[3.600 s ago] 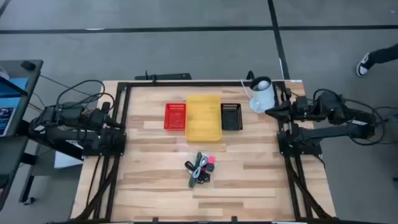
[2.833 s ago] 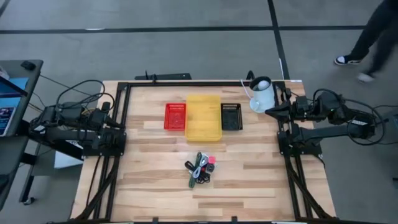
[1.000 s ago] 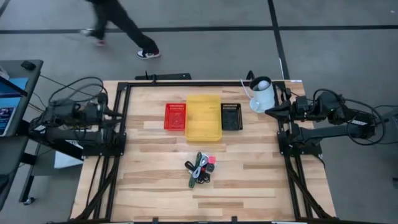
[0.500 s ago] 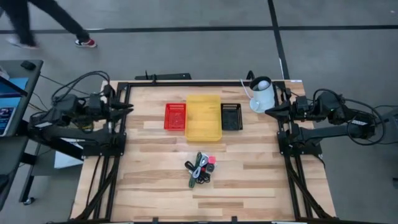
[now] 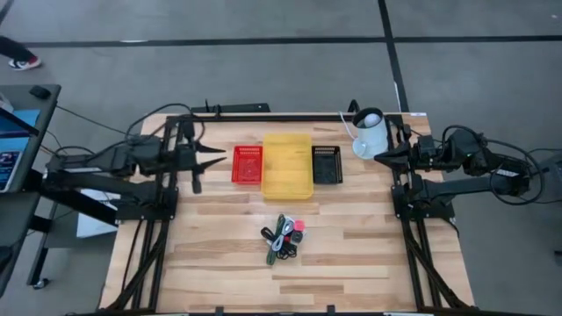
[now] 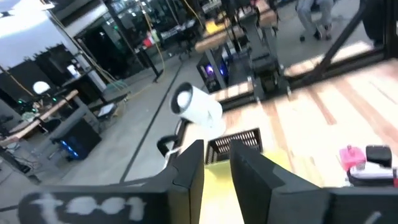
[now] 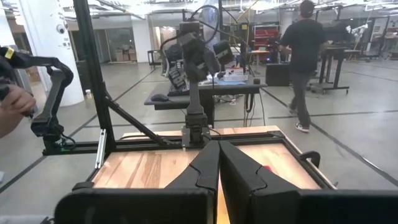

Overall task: Pick and place items into bin
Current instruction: Put the gray charger cable in the yellow bin

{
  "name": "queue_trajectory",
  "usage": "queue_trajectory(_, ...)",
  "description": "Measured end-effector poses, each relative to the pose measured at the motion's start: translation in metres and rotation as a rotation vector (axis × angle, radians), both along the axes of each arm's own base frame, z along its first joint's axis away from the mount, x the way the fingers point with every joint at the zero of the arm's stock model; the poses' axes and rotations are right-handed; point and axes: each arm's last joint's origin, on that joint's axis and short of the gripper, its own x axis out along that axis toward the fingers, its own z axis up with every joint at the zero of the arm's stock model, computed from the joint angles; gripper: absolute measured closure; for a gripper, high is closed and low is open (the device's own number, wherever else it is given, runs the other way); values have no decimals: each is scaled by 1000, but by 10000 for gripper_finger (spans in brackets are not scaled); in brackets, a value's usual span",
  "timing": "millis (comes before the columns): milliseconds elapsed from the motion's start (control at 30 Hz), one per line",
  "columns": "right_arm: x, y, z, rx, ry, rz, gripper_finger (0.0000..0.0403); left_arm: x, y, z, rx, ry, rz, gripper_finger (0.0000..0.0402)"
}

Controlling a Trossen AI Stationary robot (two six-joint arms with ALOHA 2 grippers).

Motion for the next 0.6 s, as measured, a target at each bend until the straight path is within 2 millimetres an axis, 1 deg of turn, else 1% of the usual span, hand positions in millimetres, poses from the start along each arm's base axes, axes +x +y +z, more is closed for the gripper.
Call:
queue_trajectory(300,0,0,0,0,0,0,395,19,0,-2,-84,32,11,272)
queue_trajectory(467,0,0,0,0,0,0,395,34,-2,-12,-179,87,-30,252)
queue_trajectory(600,0,0,0,0,0,0,395,48,-4,-22,-253,145,-74,248)
